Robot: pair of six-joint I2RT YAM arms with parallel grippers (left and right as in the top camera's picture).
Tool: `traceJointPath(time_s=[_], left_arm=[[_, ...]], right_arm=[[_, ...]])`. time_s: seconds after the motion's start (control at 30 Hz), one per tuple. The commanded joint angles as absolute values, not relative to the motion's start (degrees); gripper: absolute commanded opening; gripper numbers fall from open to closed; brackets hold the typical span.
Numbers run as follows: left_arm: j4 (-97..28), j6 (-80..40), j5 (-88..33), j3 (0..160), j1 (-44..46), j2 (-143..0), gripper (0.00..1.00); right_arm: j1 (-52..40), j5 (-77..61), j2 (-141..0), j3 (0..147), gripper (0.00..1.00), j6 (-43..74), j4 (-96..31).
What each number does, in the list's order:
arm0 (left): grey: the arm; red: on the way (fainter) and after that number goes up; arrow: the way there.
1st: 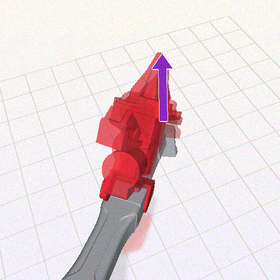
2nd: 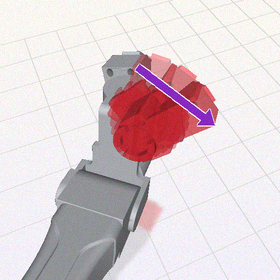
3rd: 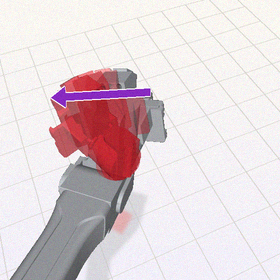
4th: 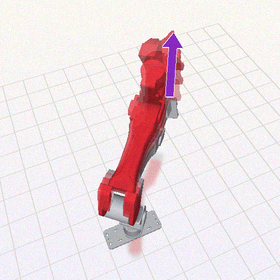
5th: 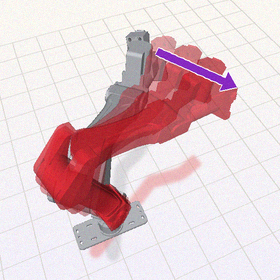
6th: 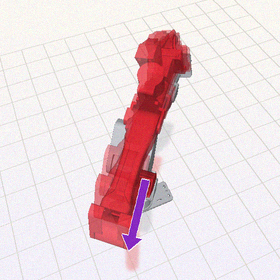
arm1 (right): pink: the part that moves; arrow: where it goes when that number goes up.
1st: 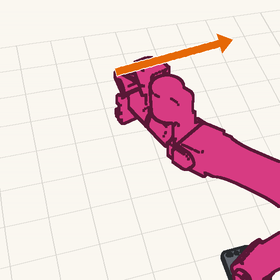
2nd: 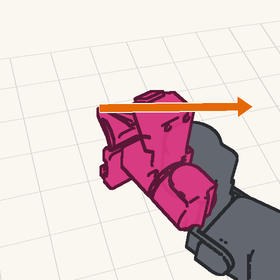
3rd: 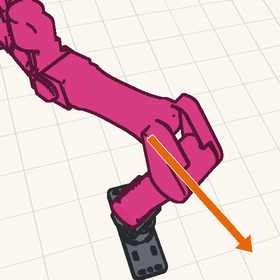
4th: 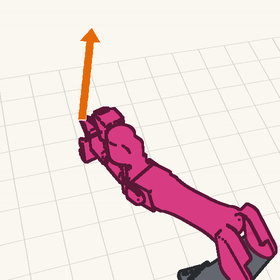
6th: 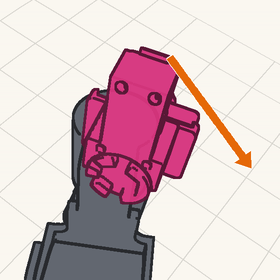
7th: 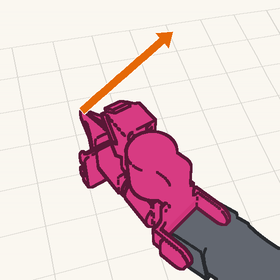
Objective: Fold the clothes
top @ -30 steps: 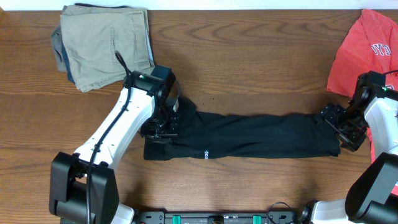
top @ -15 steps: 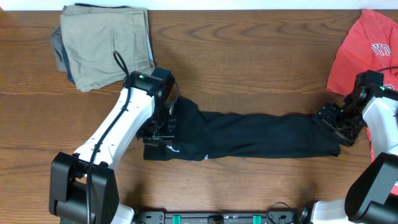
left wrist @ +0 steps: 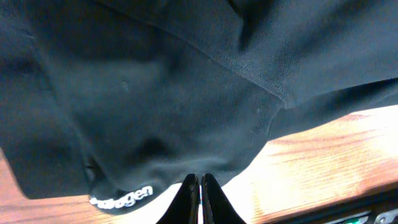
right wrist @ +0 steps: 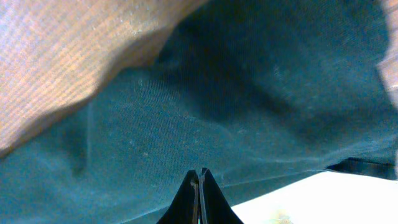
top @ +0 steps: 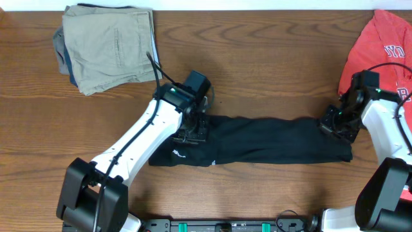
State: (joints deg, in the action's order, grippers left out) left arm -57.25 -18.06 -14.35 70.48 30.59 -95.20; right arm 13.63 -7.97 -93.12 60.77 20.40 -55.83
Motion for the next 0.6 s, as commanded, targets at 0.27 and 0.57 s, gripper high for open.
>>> traceJointPath(time_s=[0.27, 0.57], left_arm=[[-50.15, -21.78, -14.31, 61.43, 29.67, -103.35, 0.06], [-48.23, -21.82, -9.45, 56.1, 20.75, -106.59, 0.06]], right_arm=[[13.1, -6.79, -93.01, 51.59, 0.01, 24.69, -47.31], [13.1, -1.72, -93.01, 48.42, 0.01, 26.13, -45.5]])
